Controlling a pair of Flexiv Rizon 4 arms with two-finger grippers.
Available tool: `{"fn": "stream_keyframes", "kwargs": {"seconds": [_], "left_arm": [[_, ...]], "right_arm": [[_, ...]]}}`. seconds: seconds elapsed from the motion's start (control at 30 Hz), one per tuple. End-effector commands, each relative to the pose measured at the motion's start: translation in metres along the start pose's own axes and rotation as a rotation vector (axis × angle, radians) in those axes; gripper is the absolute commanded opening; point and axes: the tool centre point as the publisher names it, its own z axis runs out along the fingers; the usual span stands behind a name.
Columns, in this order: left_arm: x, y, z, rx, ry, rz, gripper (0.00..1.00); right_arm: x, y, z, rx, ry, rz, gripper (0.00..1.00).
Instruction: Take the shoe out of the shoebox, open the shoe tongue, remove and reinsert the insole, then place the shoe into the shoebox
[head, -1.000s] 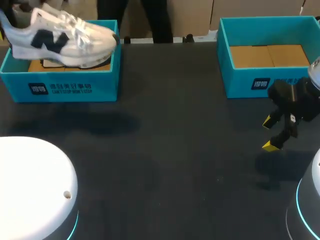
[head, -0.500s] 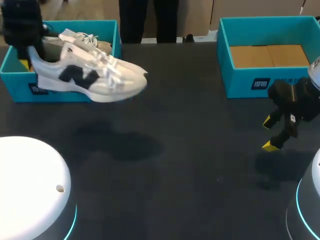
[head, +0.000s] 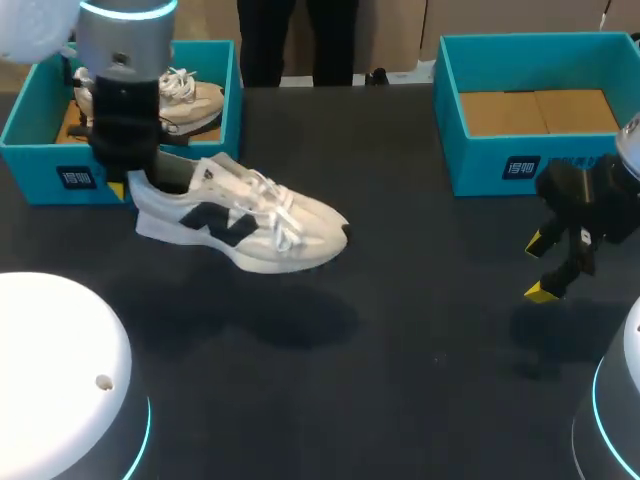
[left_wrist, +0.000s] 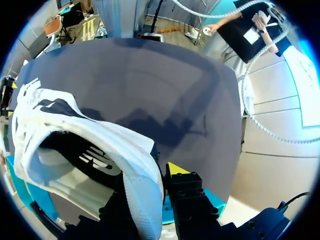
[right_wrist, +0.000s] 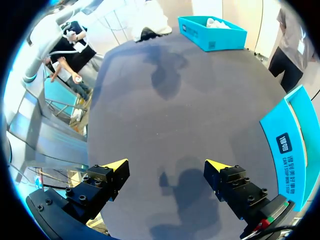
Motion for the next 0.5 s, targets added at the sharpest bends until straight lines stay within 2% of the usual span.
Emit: {"fn": "stream_keyframes", "kwargs": {"seconds": [0.03,0.37,0.4,0.47,0.5], "left_arm": [[-0.009,0.008,-0.001,0.02,0.023,-0.001,0.0],[-0.009,0.008,-0.001,0.02,0.023,-0.001,0.0],[-0.008,0.005,-0.002,0.053,0.005,-0.013,0.0],[-0.012,-0.004,0.0,0.038,-0.001,-0.056,0.0],[-0.018,-0.01,0.001,0.061,-0.01,-0.079,0.0]], "right_arm": [[0.001,0.0,0.001,0.002,-0.002,0.0,1.0],[0.001,0.0,0.001,0.002,-0.002,0.0,1.0],[0.001,0.0,0.001,0.002,-0.002,0.0,1.0],[0.001,0.0,0.001,0.002,-0.002,0.0,1.0],[0.001,0.0,0.001,0.002,-0.002,0.0,1.0]]}}
